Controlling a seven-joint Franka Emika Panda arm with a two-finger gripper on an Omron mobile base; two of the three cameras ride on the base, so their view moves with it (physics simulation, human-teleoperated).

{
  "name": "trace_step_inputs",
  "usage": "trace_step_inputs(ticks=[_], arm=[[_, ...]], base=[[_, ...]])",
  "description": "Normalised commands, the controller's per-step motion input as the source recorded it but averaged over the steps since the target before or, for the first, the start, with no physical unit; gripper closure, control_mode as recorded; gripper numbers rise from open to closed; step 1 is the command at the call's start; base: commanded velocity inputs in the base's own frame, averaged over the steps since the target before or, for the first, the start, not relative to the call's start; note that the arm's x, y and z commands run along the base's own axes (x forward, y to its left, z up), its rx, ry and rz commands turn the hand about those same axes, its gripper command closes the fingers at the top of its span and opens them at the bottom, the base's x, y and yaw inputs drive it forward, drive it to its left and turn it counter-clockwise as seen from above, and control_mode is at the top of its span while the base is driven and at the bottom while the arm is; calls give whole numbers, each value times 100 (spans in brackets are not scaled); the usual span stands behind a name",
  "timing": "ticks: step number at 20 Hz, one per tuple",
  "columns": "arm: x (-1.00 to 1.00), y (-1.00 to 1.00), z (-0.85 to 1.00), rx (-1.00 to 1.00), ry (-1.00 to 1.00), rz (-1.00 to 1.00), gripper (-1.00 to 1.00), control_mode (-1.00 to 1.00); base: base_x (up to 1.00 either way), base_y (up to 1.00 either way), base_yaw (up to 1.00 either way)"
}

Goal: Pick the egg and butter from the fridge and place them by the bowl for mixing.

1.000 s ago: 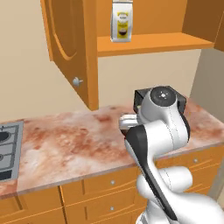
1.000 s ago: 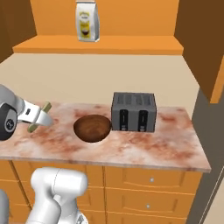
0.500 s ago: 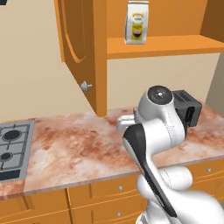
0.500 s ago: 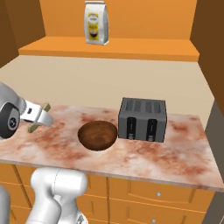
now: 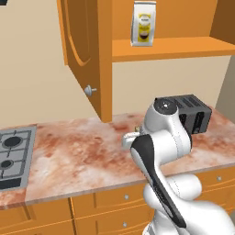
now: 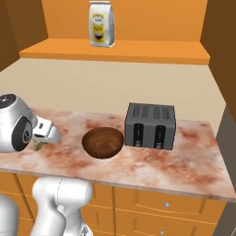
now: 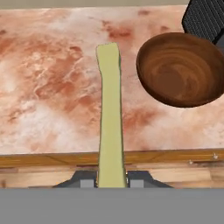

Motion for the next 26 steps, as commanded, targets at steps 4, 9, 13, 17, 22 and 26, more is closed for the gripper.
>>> trace_step_inputs(ticks=[4,9,13,17,22,26], arm=[[36,2,-60,-1,37,0,100,-100],[56,4,-57,-4,29,0,100,-100],[44,7,-37,-11,-1,0,100,-100],[46,10,-41,-13,-10,0,100,-100],[59,2,-36,-2,-13,0,100,-100],[56,0,-25,-4,-1,0,100,-100]], base=[[0,0,0],[0,0,0],[0,0,0],[0,0,0],[0,0,0],[0,0,0]])
